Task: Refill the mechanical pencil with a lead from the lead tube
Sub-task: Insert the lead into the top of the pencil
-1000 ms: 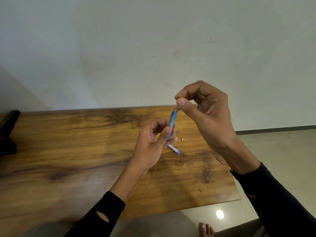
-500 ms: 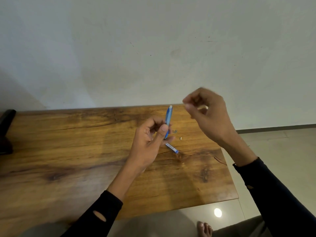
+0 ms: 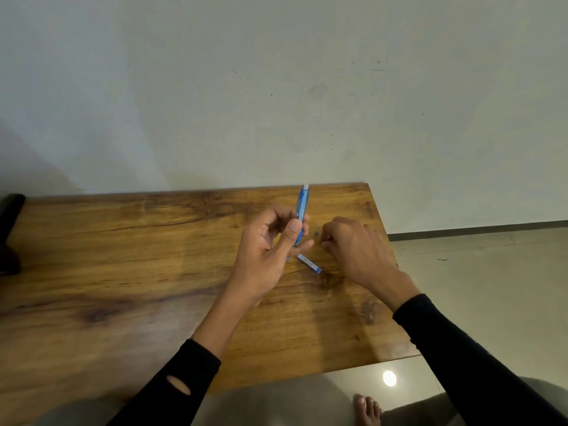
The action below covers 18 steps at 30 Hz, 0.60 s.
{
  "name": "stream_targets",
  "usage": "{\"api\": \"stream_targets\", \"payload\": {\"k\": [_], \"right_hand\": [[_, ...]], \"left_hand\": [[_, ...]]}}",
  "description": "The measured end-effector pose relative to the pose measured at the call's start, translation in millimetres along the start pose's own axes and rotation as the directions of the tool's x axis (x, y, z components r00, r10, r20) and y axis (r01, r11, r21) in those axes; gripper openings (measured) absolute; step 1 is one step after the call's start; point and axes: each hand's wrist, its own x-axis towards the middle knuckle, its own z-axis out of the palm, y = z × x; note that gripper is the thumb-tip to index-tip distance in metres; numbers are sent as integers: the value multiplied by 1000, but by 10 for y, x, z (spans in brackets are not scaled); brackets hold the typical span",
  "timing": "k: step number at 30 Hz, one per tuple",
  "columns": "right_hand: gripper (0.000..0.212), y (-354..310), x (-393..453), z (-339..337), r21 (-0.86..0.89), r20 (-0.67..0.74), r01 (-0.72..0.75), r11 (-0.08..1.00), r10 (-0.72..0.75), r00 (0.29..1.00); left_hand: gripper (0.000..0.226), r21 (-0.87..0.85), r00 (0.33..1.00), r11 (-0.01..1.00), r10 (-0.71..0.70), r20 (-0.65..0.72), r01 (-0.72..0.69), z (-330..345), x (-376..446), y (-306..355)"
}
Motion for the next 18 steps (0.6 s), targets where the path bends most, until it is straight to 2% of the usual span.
{"api": "stream_targets", "payload": {"k": [2, 5, 8, 10, 12, 13, 15, 17, 18], "right_hand": [[9, -17, -8, 8, -68, -12, 11, 998, -12, 1000], [33, -39, -33, 47, -170, -2, 47, 984, -48, 999], [30, -46, -39, 61, -149, -6, 53, 987, -54, 999], [14, -14, 20, -45, -11, 16, 26, 1000, -26, 1000], [8, 40, 96, -262, 253, -21, -14, 967, 20, 1000], [10, 58, 121, -392, 396, -77, -4, 918, 37, 996], [10, 26, 137, -667, 651, -212, 94, 753, 63, 975], [5, -71, 102, -872, 778, -307, 226, 586, 42, 951], [4, -130, 74, -931, 793, -336, 278, 543, 9, 942]], "left_hand": [[5, -4, 1000, 1000, 2, 4, -2, -1, 4, -4], [5, 1, 1000, 1000, 8, 7, -8, 0, 8, -4], [6, 3, 1000, 1000, 5, 11, -5, 3, 6, -1], [7, 6, 1000, 1000, 3, 10, -3, 8, 6, 0], [6, -1, 1000, 1000, -3, 4, 3, 8, 8, -3], [7, -1, 1000, 1000, -6, 3, 6, 8, 9, -6], [9, 4, 1000, 1000, -13, 6, 13, 10, 14, -15], [10, 17, 1000, 1000, -15, 10, 15, 13, 18, -25], [12, 26, 1000, 1000, -14, 10, 14, 13, 19, -31]]}}
